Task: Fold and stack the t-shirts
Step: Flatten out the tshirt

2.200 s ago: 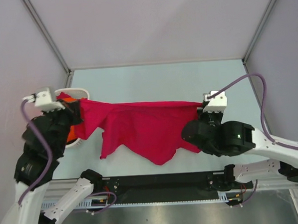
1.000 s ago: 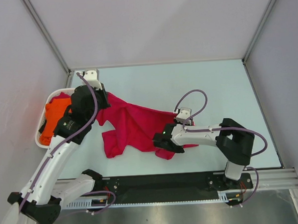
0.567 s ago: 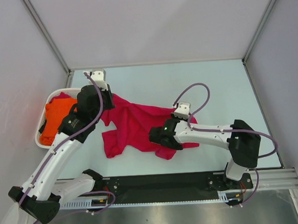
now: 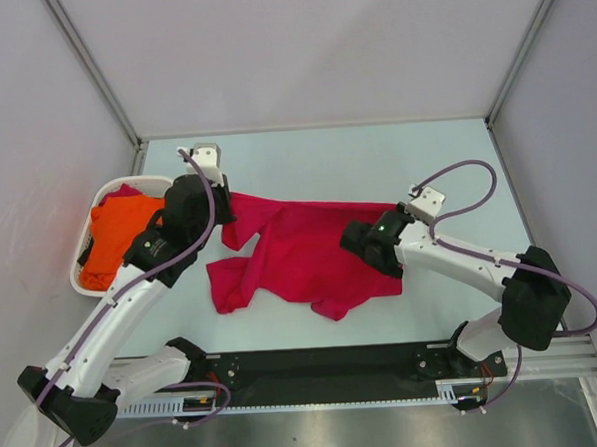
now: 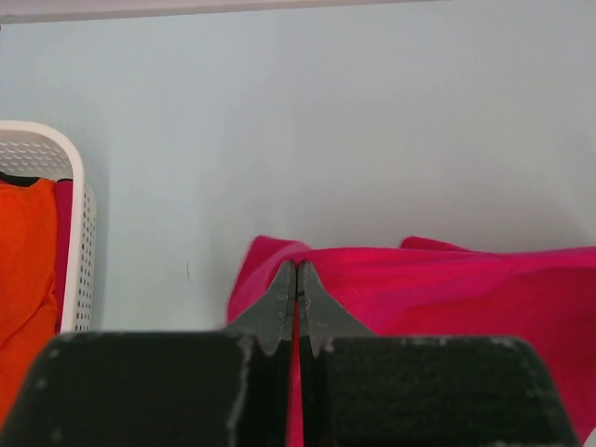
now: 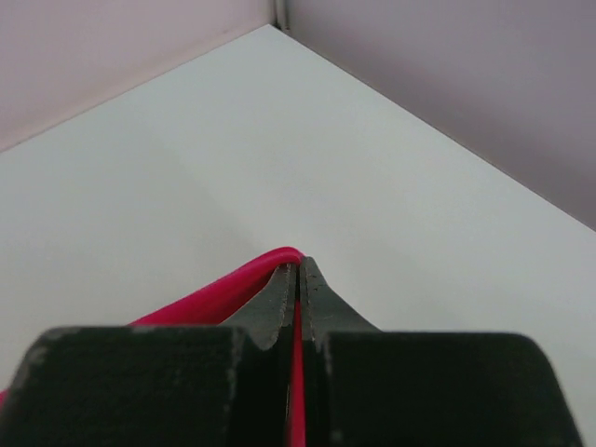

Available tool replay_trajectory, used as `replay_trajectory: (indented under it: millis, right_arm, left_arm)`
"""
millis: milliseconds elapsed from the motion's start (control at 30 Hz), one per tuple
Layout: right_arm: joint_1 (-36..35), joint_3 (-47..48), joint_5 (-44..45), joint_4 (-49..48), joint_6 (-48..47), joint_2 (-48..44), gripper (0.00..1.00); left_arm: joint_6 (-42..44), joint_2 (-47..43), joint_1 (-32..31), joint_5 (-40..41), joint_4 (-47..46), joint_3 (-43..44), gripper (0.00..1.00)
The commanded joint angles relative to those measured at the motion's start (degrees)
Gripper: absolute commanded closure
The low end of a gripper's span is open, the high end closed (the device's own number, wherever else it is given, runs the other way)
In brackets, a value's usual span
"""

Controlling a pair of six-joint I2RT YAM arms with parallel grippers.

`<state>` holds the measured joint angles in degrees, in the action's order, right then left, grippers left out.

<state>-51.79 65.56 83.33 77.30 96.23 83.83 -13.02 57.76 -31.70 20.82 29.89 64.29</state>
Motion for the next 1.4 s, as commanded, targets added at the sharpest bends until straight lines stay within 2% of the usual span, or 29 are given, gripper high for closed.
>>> replay_trajectory:
  millis: [0, 133, 267, 400, 500, 600, 767, 967, 1033, 1200, 1233, 1300, 1367]
  right_arm:
    - [1.43, -3.16, 17.48, 9.36, 5.39, 1.41, 1.0]
    - [2.92, -2.64, 17.57, 9.19, 6.87, 4.58, 1.0]
    - [9.06, -0.44, 17.48, 9.19, 7.31, 9.32, 1.0]
    - [18.36, 3.95, 17.39, 9.19, 5.03, 14.33, 1.0]
    - [21.54, 7.73, 17.39, 9.1, 3.71, 17.67, 1.0]
    - [21.73, 9.84, 17.48, 9.19, 3.44, 19.44, 1.0]
    - [20.68, 8.36, 17.48, 9.1, 6.87, 16.99, 1.0]
    - [13.92, 9.06, 15.38, 9.27, 8.09, 11.81, 1.0]
    - [14.61, 8.88, 10.4, 9.19, 12.2, 9.26, 1.0]
    - [19.88, 8.88, 5.89, 9.1, 17.15, 3.63, 1.0]
    - [19.19, 9.32, 7.53, 9.1, 16.98, 3.36, 1.0]
    - [13.05, 9.58, 15.23, 9.1, 15.14, 3.09, 1.0]
    - [9.53, 11.68, 17.21, 9.19, 11.46, 3.35, 1.0]
  left_arm:
    - [0.36, 0.34, -0.64, 1.33, -1.68, 0.22, 1.0]
    - [0.54, 1.39, -0.73, 0.98, -1.68, 0.31, 1.0]
    - [0.62, 1.39, -1.08, 0.89, -1.76, -0.04, 1.0]
    - [0.62, 1.22, -1.43, 1.07, -1.59, -0.66, 1.0]
    - [0.71, 1.04, -1.61, 1.15, -1.59, -1.01, 1.0]
    - [0.97, 1.22, -1.61, 1.42, -1.59, -0.84, 1.0]
    - [0.98, 1.66, -1.69, 1.86, -1.5, -0.84, 1.0]
    - [-1.39, 3.59, -2.22, 2.12, -2.2, -0.83, 1.0]
    - [-2.45, 4.91, -3.27, 3.08, -2.73, -1.1, 1.0]
    - [-3.16, 7.19, -5.82, 3.79, -3.43, -1.45, 1.0]
    - [-3.16, 7.46, -6.43, 3.79, -3.78, -1.45, 1.0]
    - [-2.89, 8.16, -6.79, 3.7, -4.14, -1.45, 1.0]
    - [-2.46, 8.69, -7.14, 3.79, -4.22, -1.19, 1.0]
